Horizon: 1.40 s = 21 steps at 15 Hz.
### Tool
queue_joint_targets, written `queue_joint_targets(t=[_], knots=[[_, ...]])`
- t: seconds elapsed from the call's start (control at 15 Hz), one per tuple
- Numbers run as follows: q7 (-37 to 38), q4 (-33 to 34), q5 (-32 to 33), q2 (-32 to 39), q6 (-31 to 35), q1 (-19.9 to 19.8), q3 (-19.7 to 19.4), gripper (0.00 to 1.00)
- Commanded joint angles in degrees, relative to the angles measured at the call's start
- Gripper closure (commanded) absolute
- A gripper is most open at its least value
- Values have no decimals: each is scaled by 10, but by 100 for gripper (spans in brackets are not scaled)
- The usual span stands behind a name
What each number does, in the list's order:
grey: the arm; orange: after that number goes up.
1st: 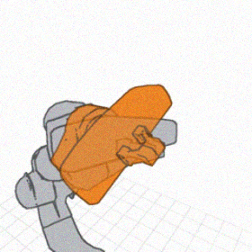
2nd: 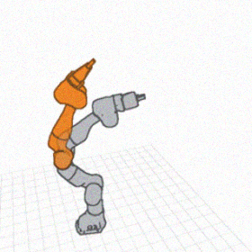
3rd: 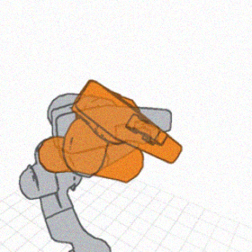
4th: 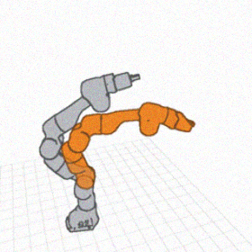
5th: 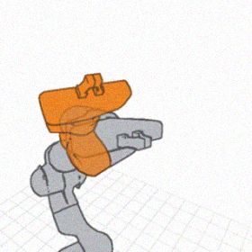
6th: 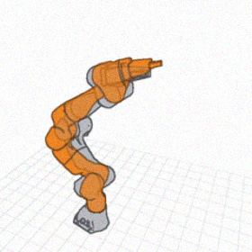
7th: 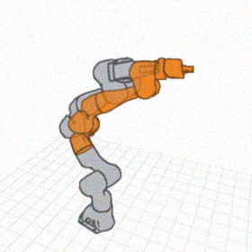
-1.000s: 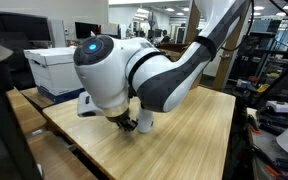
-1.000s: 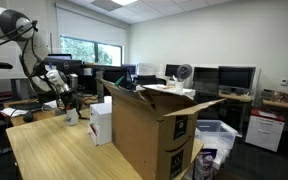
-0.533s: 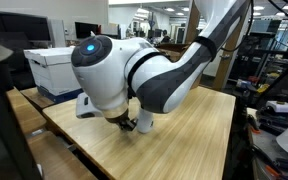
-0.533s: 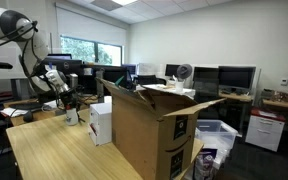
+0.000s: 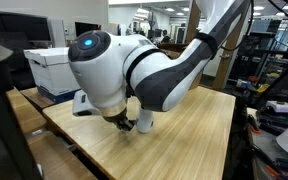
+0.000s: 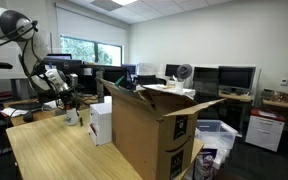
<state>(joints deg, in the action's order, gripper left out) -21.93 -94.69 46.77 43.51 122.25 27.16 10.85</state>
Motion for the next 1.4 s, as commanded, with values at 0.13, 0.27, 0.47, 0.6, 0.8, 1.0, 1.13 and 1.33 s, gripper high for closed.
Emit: queue_joint_targets(t=[0.13,0.27,0.47,0.6,0.8,1.0,1.13,1.33], knots=[[41,18,-2,-1,-28,-6,0,55],[62,31,-4,3,-45,-4,-6,44],[81,52,-15,11,-78,-4,-8,28],[86,66,-37,18,-112,-7,-4,18],[92,85,-76,27,-160,-8,-2,4],[93,99,-104,33,-179,-9,-1,0],[93,108,-125,38,-180,-12,0,0],[100,112,-153,42,-159,-16,-1,0]])
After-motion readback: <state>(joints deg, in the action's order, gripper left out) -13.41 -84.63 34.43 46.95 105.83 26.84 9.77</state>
